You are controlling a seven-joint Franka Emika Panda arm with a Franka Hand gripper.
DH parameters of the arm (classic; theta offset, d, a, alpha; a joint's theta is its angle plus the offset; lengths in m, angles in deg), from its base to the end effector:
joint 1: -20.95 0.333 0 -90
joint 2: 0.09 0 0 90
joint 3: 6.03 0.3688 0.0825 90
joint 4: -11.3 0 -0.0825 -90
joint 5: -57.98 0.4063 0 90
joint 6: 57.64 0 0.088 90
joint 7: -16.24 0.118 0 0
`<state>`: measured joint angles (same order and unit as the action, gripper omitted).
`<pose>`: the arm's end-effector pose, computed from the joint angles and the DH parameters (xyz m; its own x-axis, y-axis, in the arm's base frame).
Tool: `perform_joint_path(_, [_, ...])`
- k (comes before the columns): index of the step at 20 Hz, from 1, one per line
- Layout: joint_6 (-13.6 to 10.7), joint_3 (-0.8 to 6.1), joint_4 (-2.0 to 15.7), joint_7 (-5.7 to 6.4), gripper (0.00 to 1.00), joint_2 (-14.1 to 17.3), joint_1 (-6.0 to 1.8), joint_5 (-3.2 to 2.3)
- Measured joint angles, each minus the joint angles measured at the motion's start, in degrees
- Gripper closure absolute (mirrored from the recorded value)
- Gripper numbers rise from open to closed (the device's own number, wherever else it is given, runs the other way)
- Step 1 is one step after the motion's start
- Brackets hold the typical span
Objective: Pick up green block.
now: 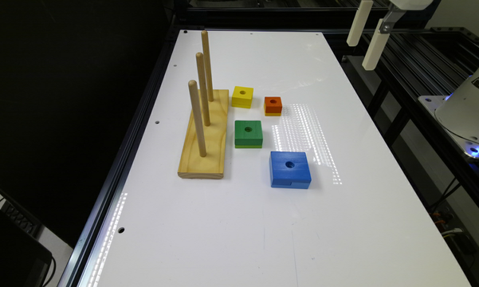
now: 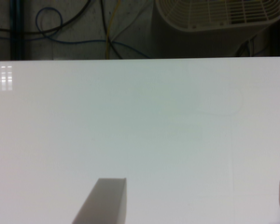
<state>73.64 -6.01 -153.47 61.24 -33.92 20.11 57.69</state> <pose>0.3129 -0.0046 0.3639 0.6992 -0.7149 0.0070 -0.7149 -0.6993 -0.0014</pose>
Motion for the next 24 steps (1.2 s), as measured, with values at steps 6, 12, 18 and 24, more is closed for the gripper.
perform_joint_path(6, [-0.1, 0.01, -0.05, 0.00, 0.00, -0.2, 0.01, 0.00])
perform_joint_path(12, [0.0, 0.01, -0.05, 0.00, 0.00, -0.2, 0.00, 0.00])
perform_joint_path(18, [0.2, 0.21, 0.35, 0.00, 0.00, -0.2, 0.09, 0.03])
perform_joint_path(24, [0.4, 0.34, 0.88, 0.00, 0.00, -0.1, 0.33, 0.09])
